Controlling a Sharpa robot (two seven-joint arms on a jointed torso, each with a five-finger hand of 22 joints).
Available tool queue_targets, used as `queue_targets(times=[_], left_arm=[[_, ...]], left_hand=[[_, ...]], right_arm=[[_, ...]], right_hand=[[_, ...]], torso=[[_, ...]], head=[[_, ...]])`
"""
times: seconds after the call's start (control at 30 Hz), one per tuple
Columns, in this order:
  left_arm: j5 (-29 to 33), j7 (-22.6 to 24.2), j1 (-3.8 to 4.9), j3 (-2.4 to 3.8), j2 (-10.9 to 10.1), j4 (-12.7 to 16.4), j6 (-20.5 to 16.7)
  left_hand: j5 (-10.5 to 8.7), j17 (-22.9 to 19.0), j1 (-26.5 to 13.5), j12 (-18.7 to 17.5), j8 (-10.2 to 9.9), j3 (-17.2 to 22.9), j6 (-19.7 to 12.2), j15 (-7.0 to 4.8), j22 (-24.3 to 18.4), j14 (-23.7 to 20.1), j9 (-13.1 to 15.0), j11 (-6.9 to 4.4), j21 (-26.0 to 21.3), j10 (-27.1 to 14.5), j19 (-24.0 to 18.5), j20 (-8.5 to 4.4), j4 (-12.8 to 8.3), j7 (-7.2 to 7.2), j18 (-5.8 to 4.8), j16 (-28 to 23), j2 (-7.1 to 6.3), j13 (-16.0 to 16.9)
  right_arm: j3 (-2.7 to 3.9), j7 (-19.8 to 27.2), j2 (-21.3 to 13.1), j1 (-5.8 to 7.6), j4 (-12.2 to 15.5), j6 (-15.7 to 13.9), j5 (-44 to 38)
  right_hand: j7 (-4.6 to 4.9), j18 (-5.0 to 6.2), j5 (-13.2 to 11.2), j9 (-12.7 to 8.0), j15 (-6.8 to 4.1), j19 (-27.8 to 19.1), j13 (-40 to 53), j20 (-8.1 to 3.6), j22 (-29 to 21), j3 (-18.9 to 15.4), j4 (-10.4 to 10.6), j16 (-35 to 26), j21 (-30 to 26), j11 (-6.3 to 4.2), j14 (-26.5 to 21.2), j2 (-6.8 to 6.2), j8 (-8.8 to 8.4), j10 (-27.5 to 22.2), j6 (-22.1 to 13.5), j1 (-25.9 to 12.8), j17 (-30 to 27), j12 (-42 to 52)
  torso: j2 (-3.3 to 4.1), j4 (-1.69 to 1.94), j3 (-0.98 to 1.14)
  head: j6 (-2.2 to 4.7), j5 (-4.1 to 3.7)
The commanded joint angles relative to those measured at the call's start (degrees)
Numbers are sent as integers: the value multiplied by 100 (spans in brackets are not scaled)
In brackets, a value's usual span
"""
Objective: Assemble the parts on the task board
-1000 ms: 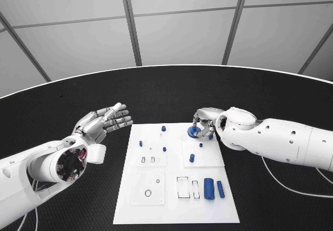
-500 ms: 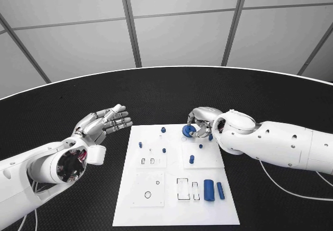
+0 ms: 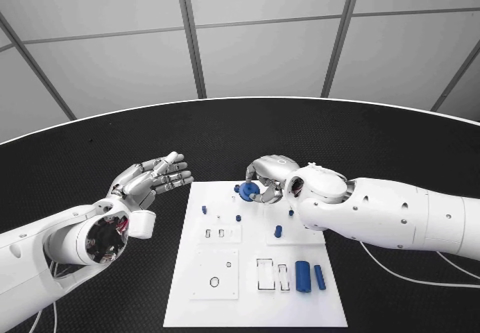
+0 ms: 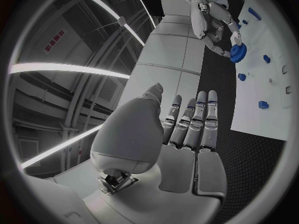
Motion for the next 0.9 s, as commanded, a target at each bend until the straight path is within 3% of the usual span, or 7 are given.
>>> queue_targets(times=[0.03, 0.07, 0.2, 0.27, 0.53, 0.67, 0.9], left_arm=[[0, -2, 0, 0, 10, 5, -1], [0, -4, 0, 0, 13, 5, -1], [0, -25, 0, 0, 31, 17, -7], [0, -29, 0, 0, 31, 30, -7], [0, -42, 0, 1, 14, 64, -46], [0, -43, 0, 1, 9, 71, -59], [0, -43, 1, 1, -1, 84, -62]], left_hand=[[2, 2, 72, -10, -26, 37, -29, 15, -8, -34, -6, -7, 4, -34, 16, -6, -6, 476, 16, -38, -5, 0], [2, 2, 72, -10, -26, 37, -29, 15, -8, -34, -6, -7, 4, -34, 16, -6, -6, 476, 16, -38, -5, 0], [2, 2, 72, -10, -26, 37, -29, 15, -8, -34, -6, -7, 4, -34, 16, -6, -6, 476, 16, -38, -5, 0], [7, 3, 100, -11, -36, 62, -51, 17, -13, -36, -11, -4, 2, -61, 15, -7, -19, 482, 14, -47, 1, -2], [11, 4, 118, -9, -39, 78, -55, 18, -15, -37, -13, -2, 1, -58, 14, -7, -28, 483, 13, -51, 5, -1], [11, 4, 126, -8, -36, 84, -40, 18, -16, -37, -10, -2, 1, -53, 14, -7, -33, 482, 13, -53, 5, 0], [11, 4, 126, -8, -36, 84, -40, 18, -16, -37, -10, -2, 1, -53, 14, -7, -33, 482, 13, -53, 5, 0]], right_arm=[[1, 22, 277, 0, -118, -12, -93], [1, 34, 357, 0, -179, -15, -127], [0, 74, 621, 0, -396, 12, -205], [-1, 83, 708, 0, -465, 29, -220], [-2, 87, 936, -1, -684, 107, -247], [-4, 88, 1004, -1, -764, 166, -250], [-10, 110, 1061, -2, -868, 316, -251]], right_hand=[[-120, -40, -19, 1, -39, 401, 1118, -23, 1023, 51, -17, 20, 14, -38, 581, 28, -24, 275, 226, -33, 1493, 18], [-120, -40, -19, 1, -39, 401, 1118, -23, 1023, 51, -17, 20, 14, -38, 581, 28, -24, 275, 226, -33, 1493, 18], [-120, -40, -19, 1, -39, 402, 1121, -23, 1025, 59, -22, 22, 16, -39, 582, 30, -27, 278, 225, -30, 1497, 22], [-120, -40, -18, 0, -40, 402, 1122, -24, 1026, 69, -27, 22, 16, -39, 582, 33, -30, 279, 227, -29, 1499, 22], [-119, -40, -23, 1, -41, 401, 1122, -24, 1023, 74, -30, 22, 13, -38, 582, 32, -30, 278, 231, -33, 1499, 22], [-117, -40, -30, 2, -41, 401, 1122, -24, 1024, 77, -28, 21, 13, -36, 581, 29, -31, 277, 236, -48, 1495, 21], [-117, -39, -35, 2, -41, 400, 1121, -25, 1021, 80, -25, 20, 11, -34, 581, 29, -32, 277, 241, -61, 1494, 20]], torso=[[14, 6, 0], [14, -2, 7], [19, 0, -5], [22, 9, 4], [41, 37, -18], [40, 37, -5], [34, 28, -1]], head=[[8, 7], [14, 14], [28, 13], [29, 20], [39, 22], [24, 28], [-23, 40]])
